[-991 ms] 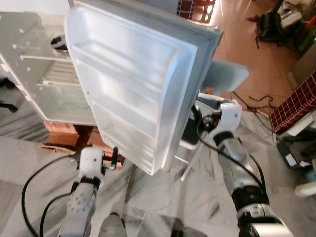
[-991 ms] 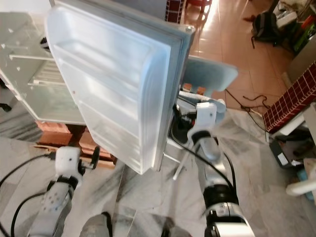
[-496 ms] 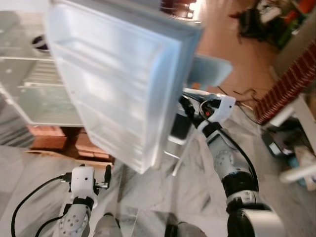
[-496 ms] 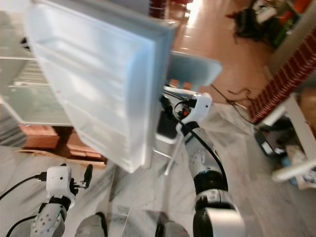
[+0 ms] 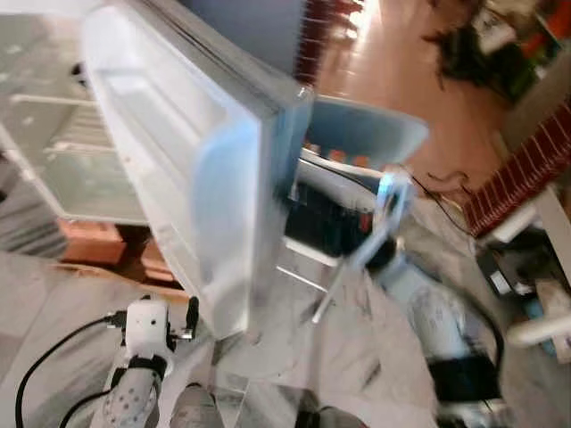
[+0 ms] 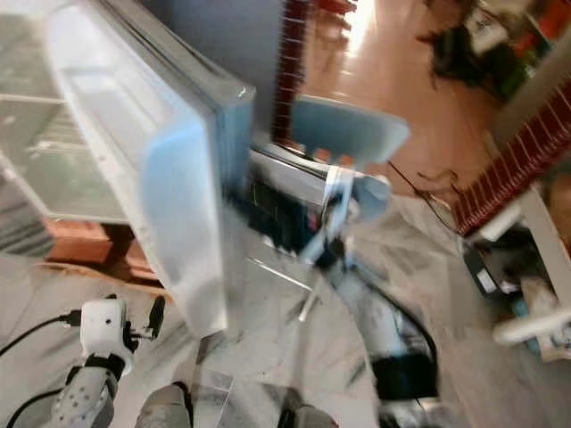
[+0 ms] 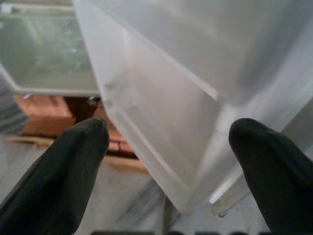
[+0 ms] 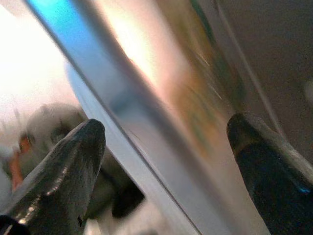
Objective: Restocking fridge
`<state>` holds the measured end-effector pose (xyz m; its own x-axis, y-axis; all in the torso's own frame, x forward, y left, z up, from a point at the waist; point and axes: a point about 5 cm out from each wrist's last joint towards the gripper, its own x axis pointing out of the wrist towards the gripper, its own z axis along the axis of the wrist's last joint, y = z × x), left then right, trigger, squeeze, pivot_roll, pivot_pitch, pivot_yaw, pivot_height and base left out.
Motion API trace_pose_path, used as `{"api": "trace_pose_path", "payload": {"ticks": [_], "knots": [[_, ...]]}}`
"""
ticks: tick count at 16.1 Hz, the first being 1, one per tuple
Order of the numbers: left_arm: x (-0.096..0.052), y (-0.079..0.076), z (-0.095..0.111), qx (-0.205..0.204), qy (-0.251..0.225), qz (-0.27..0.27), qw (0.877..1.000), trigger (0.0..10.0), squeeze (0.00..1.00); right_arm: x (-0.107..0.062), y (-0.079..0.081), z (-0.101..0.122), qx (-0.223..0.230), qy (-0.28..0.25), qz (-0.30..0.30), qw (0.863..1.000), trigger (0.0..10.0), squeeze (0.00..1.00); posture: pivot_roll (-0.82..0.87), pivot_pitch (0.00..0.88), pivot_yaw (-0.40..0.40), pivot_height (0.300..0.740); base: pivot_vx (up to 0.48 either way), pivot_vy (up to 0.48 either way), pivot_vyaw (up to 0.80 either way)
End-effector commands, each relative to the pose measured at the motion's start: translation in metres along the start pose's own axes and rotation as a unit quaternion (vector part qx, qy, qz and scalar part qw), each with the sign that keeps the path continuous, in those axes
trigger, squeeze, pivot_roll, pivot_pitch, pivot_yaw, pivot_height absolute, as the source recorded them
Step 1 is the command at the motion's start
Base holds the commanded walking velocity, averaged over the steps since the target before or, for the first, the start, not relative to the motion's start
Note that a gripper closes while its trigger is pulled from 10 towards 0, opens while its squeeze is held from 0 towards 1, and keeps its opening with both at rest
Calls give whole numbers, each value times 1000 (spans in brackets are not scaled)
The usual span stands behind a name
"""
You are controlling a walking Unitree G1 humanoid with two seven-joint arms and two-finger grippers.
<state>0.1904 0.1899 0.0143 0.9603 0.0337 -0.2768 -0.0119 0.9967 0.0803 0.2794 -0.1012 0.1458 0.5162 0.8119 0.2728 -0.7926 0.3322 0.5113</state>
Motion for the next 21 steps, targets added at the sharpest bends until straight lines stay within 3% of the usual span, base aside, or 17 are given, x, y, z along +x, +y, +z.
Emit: {"api": "trace_pose_path", "payload": {"ticks": [1,4,6,7,10,14,15,16,18,20,21], "knots": [[-5,4,-3,1,5,11,1000,10000,0,-11,-3,-3,-8,32,4,999,10000,0,182,100,-107,740,0,0,0],[-10,14,-6,7,6,38,999,10000,0,-27,11,-10,22,82,58,995,10000,0,194,99,-114,740,0,0,0],[-10,15,-4,12,1,39,999,10000,0,-35,8,-19,14,121,65,990,10000,0,200,98,-116,740,0,0,0],[-11,14,-2,21,-6,35,999,10000,0,-49,1,-33,-13,189,65,980,10000,0,205,98,-116,740,0,0,0],[-14,-2,1,79,-30,-62,994,10000,0,-59,-11,-39,-30,224,41,973,10000,0,210,98,-114,740,0,0,0],[-11,-24,-3,107,-26,-163,980,10000,0,-54,-12,-45,-39,229,50,971,10000,0,213,92,-107,740,0,0,0],[-11,-24,-4,111,-25,-165,980,10000,0,-53,-13,-47,-40,229,52,971,10000,0,213,92,-107,740,0,0,0],[-7,-18,-4,116,-29,-135,984,10000,0,-52,-13,-48,-42,229,52,971,10000,0,213,92,-107,740,0,0,0],[4,27,0,101,-26,26,994,10000,0,-52,-15,-50,-48,228,45,971,10000,0,214,89,-107,740,0,0,0],[-2,67,-2,108,-10,127,986,10000,0,-52,-17,-52,-52,230,41,971,10000,0,217,88,-109,740,0,0,0],[-6,77,-5,105,-1,147,984,10000,0,-53,-18,-52,-54,231,39,971,10000,0,219,89,-111,740,0,0,0]]}}
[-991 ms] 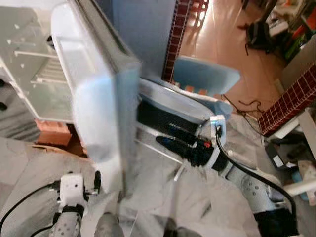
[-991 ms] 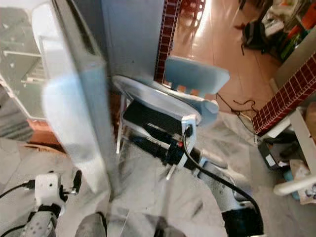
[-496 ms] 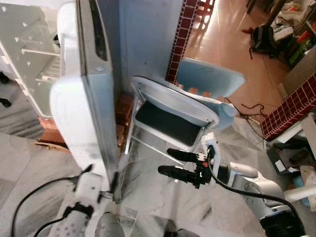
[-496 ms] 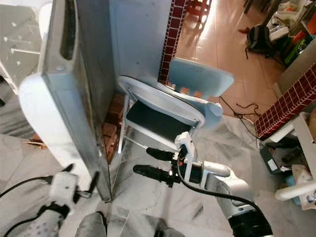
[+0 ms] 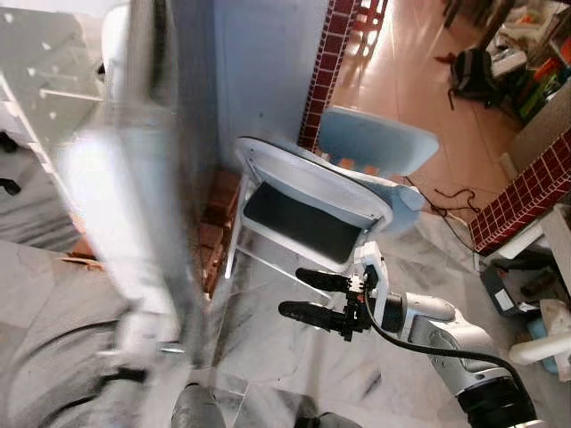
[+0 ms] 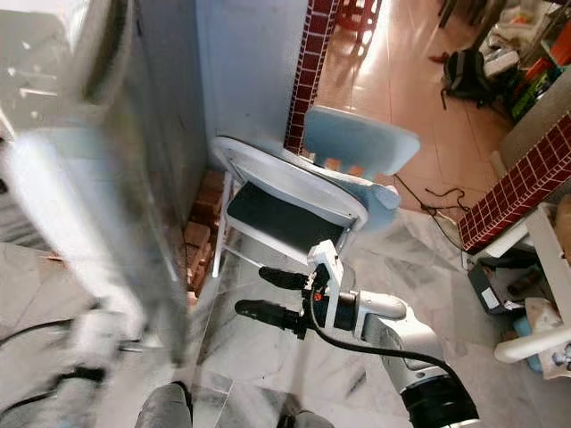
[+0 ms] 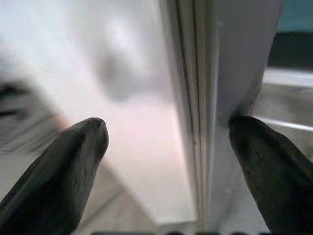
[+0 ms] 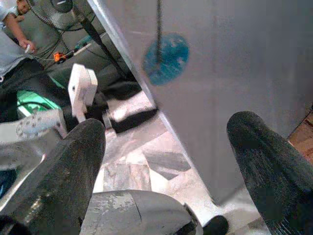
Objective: Restocking fridge
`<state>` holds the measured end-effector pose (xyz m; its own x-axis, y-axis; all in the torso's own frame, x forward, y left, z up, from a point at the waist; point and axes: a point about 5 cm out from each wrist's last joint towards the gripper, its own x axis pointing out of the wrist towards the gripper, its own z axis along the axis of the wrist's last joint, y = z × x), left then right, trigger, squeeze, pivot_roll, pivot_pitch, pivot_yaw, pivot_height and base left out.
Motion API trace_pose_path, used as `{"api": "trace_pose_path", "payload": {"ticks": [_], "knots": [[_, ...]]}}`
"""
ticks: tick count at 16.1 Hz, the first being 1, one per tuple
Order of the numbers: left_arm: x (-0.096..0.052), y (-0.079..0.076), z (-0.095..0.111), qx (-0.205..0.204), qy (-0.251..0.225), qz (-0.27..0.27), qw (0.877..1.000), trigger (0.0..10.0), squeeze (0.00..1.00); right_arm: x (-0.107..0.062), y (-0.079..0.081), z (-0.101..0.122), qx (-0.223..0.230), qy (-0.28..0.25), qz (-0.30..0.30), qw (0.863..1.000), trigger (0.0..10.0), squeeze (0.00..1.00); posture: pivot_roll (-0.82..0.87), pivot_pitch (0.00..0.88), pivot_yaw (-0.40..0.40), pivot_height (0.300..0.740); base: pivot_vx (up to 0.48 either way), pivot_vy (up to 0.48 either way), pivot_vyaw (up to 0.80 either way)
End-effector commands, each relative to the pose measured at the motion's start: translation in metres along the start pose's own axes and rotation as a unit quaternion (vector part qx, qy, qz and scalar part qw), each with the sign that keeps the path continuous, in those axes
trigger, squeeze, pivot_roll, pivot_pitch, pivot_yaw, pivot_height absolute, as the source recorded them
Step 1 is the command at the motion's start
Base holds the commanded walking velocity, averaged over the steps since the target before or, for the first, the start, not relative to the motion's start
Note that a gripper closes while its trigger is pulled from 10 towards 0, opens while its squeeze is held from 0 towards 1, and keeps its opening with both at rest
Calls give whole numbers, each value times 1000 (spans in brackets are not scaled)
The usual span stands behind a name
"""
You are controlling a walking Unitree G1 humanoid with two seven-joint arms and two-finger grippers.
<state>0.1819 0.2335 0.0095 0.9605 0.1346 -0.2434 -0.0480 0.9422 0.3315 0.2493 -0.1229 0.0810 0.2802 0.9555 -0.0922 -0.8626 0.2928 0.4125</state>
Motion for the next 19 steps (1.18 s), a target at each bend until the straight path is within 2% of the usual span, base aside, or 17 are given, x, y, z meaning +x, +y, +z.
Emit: {"api": "trace_pose_path", "payload": {"ticks": [1,3,4,5,7,8,9,12,14,16,17,18,19], "knots": [[1,41,-7,-1,26,107,994,10000,0,-1,-1,-2,-4,7,1,1000,10000,0,222,89,-113,740,0,0,0],[-3,44,-9,1,24,114,993,10000,0,-1,-2,-3,-8,9,-3,1000,10000,0,222,91,-113,740,0,0,0],[-3,31,1,-2,0,106,994,10000,0,0,-3,-6,-8,12,-5,1000,10000,0,224,93,-115,740,0,0,0],[-3,31,1,-2,0,106,994,10000,0,0,-3,-6,-8,12,-5,1000,10000,0,224,93,-115,740,0,0,0],[-1,16,12,-7,-26,73,997,10000,0,-1,-5,-9,-12,19,-15,1000,10000,0,225,93,-118,740,0,0,0],[4,6,18,-20,-37,55,998,10000,0,0,-12,-9,-20,13,-48,999,10000,0,227,95,-122,740,0,0,0],[7,2,21,-26,-40,51,998,10000,0,0,-16,-8,-25,6,-69,997,10000,0,227,95,-122,740,0,0,0],[10,-1,28,-35,-48,49,997,10000,0,3,-29,0,-48,-35,-156,986,10000,0,228,93,-128,740,0,0,0],[13,1,39,-46,-60,47,996,10000,0,5,-36,14,-68,-103,-258,958,10000,0,224,92,-129,740,0,313,0],[16,2,42,-54,-62,48,995,10000,0,4,-37,17,-79,-125,-303,942,10000,0,222,91,-129,740,0,480,0],[19,2,45,-55,-66,47,995,10000,0,0,-39,17,-82,-143,-349,922,10000,0,222,91,-129,740,0,480,0],[20,2,48,-55,-70,45,995,10000,0,-4,-39,16,-82,-152,-375,911,10000,0,208,92,-122,740,0,480,0],[20,1,49,-56,-71,42,995,10000,0,-5,-38,14,-85,-152,-384,907,10000,0,208,92,-122,740,0,480,-613]]}}
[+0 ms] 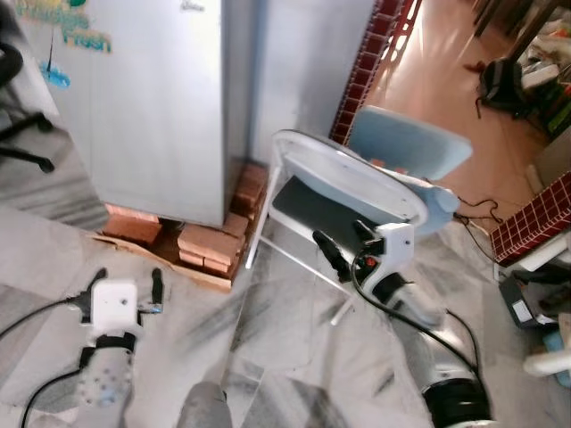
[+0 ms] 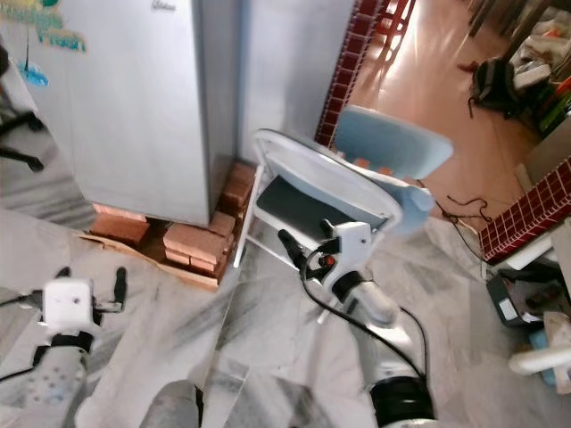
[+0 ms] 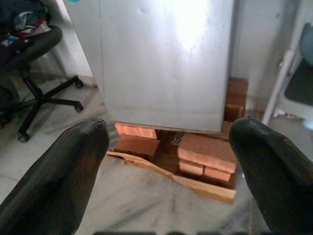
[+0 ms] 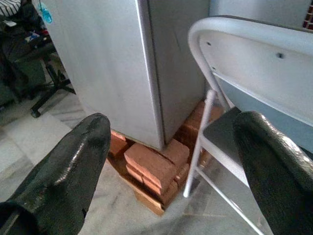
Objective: Restocking fridge
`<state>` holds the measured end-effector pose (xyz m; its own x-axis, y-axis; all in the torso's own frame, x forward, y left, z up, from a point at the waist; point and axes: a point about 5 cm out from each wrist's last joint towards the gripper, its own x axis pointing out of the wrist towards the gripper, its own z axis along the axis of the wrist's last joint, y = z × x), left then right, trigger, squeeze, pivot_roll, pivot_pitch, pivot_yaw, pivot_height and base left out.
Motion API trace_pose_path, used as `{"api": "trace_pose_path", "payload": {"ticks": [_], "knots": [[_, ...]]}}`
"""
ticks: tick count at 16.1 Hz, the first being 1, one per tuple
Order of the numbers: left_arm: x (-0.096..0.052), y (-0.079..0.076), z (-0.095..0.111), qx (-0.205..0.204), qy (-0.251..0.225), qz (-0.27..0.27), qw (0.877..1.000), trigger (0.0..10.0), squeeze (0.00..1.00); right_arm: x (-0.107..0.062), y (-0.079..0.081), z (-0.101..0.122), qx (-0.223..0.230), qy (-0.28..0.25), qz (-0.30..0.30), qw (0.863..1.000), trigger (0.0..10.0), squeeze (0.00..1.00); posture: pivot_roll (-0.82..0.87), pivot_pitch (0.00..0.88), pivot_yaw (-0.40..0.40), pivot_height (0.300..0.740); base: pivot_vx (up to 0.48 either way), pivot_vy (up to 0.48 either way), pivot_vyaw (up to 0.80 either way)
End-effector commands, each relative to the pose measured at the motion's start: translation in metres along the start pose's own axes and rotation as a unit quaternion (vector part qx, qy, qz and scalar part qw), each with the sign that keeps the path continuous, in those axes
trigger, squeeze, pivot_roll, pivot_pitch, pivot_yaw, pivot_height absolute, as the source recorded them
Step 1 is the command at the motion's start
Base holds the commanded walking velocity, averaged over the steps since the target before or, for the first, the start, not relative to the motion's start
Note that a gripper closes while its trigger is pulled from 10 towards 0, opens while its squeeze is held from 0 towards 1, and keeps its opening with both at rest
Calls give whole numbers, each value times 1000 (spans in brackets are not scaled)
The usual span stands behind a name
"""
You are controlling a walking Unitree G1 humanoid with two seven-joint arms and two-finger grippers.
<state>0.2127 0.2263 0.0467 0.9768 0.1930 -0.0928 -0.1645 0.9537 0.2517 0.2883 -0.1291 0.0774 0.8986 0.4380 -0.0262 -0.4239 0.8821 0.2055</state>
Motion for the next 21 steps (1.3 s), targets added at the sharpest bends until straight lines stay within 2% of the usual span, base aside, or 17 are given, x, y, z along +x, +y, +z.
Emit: {"api": "trace_pose_path", "payload": {"ticks": [1,4,7,10,13,17,19,21], "knots": [[2,-7,9,-5,-14,-18,1000,10000,0,-10,-12,1,-15,-7,-39,999,10000,0,204,90,-119,740,0,480,-800],[10,-12,19,-5,-28,-37,999,10000,0,-17,-20,-2,-25,-17,-93,995,10000,0,200,83,-102,740,0,480,-800],[16,-17,32,-6,-46,-60,997,10000,0,-23,-21,-2,-36,-25,-128,991,10000,0,183,93,-89,740,0,480,-800],[17,-22,30,-8,-38,-75,996,10000,0,-30,-22,-6,-42,-26,-146,988,10000,0,168,88,-77,740,0,480,-800],[19,-29,32,-13,-37,-94,995,10000,0,-29,-22,-9,-44,-23,-155,987,10000,0,166,74,-70,740,0,480,-800],[23,-30,34,-5,-43,-115,992,10000,0,-28,-24,-11,-40,-23,-171,984,10000,0,164,61,-56,740,0,202,-769],[23,-40,31,-7,-34,-150,988,10000,0,-31,-25,-14,-40,-23,-182,982,10000,0,153,54,-35,740,0,0,0],[26,-47,28,-1,-28,-162,986,10000,0,-33,-29,-15,-43,-25,-199,979,10000,0,132,38,-4,740,0,0,0]]}}
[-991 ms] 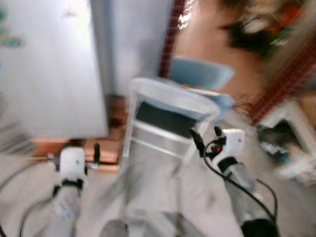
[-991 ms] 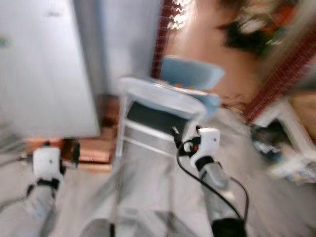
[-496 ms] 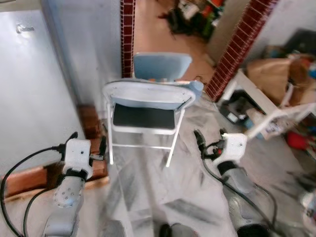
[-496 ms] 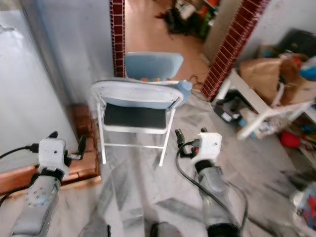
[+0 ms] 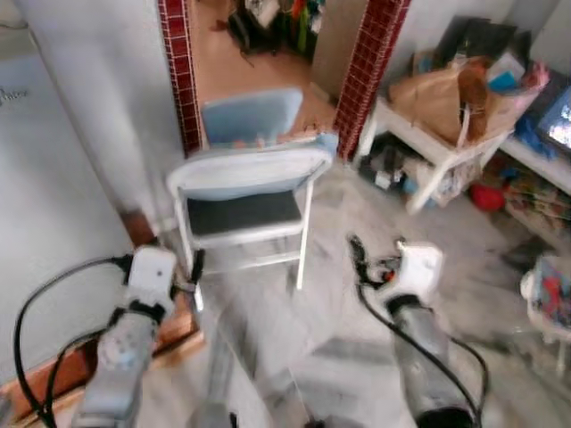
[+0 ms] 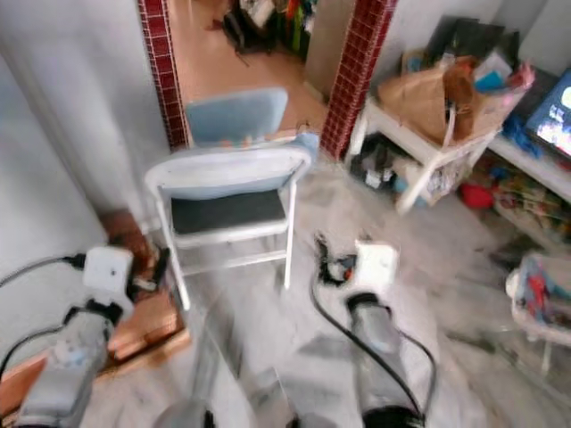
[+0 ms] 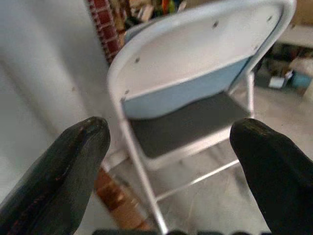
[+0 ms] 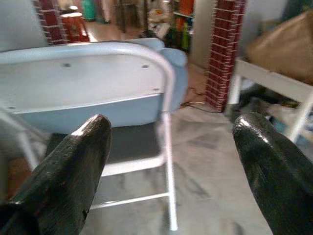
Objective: Restocking fridge
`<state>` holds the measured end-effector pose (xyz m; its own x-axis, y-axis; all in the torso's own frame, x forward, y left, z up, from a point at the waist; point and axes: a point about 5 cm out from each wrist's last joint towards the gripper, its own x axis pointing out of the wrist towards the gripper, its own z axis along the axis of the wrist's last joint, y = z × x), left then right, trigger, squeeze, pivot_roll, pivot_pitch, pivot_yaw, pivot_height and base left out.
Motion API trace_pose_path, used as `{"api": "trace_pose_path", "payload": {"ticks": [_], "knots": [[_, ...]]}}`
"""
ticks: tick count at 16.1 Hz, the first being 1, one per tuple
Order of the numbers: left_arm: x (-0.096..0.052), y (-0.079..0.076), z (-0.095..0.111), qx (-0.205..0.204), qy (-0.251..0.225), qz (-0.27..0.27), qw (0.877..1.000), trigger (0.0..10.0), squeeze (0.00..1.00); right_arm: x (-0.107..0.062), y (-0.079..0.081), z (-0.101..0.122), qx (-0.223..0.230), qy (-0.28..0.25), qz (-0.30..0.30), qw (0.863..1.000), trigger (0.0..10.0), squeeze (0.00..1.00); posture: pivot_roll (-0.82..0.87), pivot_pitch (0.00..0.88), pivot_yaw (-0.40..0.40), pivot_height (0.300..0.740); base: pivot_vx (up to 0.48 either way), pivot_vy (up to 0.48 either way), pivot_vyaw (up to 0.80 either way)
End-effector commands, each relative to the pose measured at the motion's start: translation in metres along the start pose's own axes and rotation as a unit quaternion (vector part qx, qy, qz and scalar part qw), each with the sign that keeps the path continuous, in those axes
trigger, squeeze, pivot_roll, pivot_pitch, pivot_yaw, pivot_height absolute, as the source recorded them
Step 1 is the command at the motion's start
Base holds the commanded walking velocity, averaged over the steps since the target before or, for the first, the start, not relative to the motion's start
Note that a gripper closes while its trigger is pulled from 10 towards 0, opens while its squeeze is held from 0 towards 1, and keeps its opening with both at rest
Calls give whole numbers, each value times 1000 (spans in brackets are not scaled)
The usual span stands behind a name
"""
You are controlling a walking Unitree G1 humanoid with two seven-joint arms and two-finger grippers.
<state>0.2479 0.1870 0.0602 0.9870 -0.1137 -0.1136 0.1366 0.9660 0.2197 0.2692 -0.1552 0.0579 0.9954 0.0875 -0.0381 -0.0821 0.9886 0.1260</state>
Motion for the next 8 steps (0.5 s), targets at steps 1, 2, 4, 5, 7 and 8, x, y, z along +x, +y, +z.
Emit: {"api": "trace_pose_path", "payload": {"ticks": [1,2,4,5,7,8], "knots": [[6,-8,1,-4,0,-16,1000,10000,0,-2,-16,1,-9,-4,-34,999,10000,0,122,33,7,740,0,0,0],[8,-9,1,-7,2,-22,1000,10000,0,-4,-19,1,-10,-6,-44,999,10000,0,113,30,14,740,0,0,0],[9,-9,1,-7,2,-25,1000,10000,0,-4,-20,1,-11,-7,-46,999,10000,0,113,30,14,740,0,0,0],[9,-9,1,-7,1,-25,1000,10000,0,-4,-19,0,-12,-8,-47,999,10000,0,113,30,14,740,0,0,0],[10,-9,1,-7,1,-26,1000,10000,0,-4,-19,0,-12,-9,-48,999,10000,0,113,30,14,740,0,0,0],[10,-9,1,-7,1,-26,1000,10000,0,-4,-19,0,-12,-9,-48,999,10000,0,113,30,14,740,0,0,0]]}}
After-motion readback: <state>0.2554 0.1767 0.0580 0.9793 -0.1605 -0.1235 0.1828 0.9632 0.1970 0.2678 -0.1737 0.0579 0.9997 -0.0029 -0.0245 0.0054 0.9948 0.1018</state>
